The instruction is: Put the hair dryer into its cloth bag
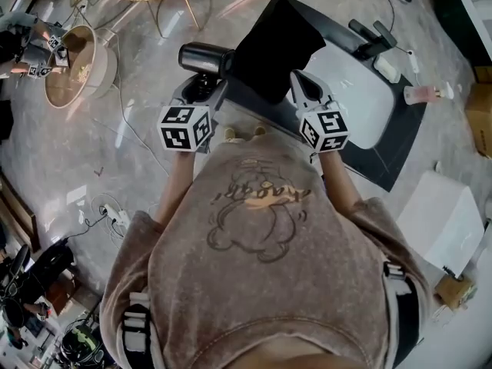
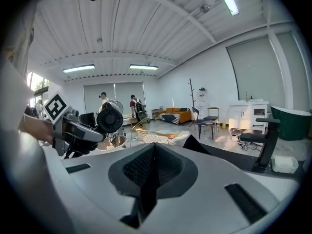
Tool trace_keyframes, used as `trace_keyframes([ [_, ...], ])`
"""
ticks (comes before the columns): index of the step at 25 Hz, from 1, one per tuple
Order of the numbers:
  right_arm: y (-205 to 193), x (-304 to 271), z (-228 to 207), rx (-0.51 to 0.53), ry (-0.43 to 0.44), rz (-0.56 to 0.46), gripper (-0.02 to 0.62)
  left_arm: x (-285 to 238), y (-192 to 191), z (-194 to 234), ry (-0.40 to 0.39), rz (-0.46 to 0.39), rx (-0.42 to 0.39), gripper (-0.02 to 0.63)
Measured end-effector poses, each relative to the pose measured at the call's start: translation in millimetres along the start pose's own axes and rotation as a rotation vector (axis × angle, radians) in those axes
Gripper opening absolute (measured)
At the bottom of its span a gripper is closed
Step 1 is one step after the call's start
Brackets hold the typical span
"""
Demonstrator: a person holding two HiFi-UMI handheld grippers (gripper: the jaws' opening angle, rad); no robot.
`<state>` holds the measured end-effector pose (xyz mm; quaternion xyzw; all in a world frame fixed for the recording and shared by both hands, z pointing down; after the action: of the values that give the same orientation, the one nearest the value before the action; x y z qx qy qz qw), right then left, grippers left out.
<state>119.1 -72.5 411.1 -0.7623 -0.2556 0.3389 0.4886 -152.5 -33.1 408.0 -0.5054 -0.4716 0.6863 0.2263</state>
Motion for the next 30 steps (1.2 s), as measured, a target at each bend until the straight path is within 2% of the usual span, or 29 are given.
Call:
trace_keyframes([
  [5,-6.0,-5.2,3.4,-0.019,-0.032,-0.006,0.002,-8.7,-0.8,8.7,-0.041,0.010,-0.006,0.258],
  [12,-17.2,-17.7,5.9,-0.026,-0.012,0.062,0.097,-12.5,-1.0,14.2,-0.068,0.013,-0.004,0.258],
  [16,-31.8,-29.3,6.2,0.015,0.011,0.143,0.173,-13.8,-3.6,15.0,-0.075,0.018,0.000,0.258],
  [21,-58.9,-50.5,8.0,0.098,0.052,0.293,0.269,-13.2,-6.6,17.8,-0.076,0.022,0.005,0.258],
  [24,-74.6,-61.5,6.4,0.131,0.076,0.374,0.290,-13.9,-8.0,18.4,-0.076,0.024,0.012,0.258],
  [30,-96.5,-77.2,12.8,0.216,0.114,0.502,0.287,-10.6,-12.0,21.8,-0.071,0.033,0.024,0.258],
])
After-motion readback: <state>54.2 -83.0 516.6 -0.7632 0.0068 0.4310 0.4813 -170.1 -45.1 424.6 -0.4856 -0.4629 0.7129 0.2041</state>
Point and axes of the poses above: the fingertips, and each gripper's own axes: x backward along the fingers, z to its left, y out of its top, the point moved 9 cm from there along x, backward along the fingers, and after that the axes turned 12 degrees about -x, right-handed, at the moved point
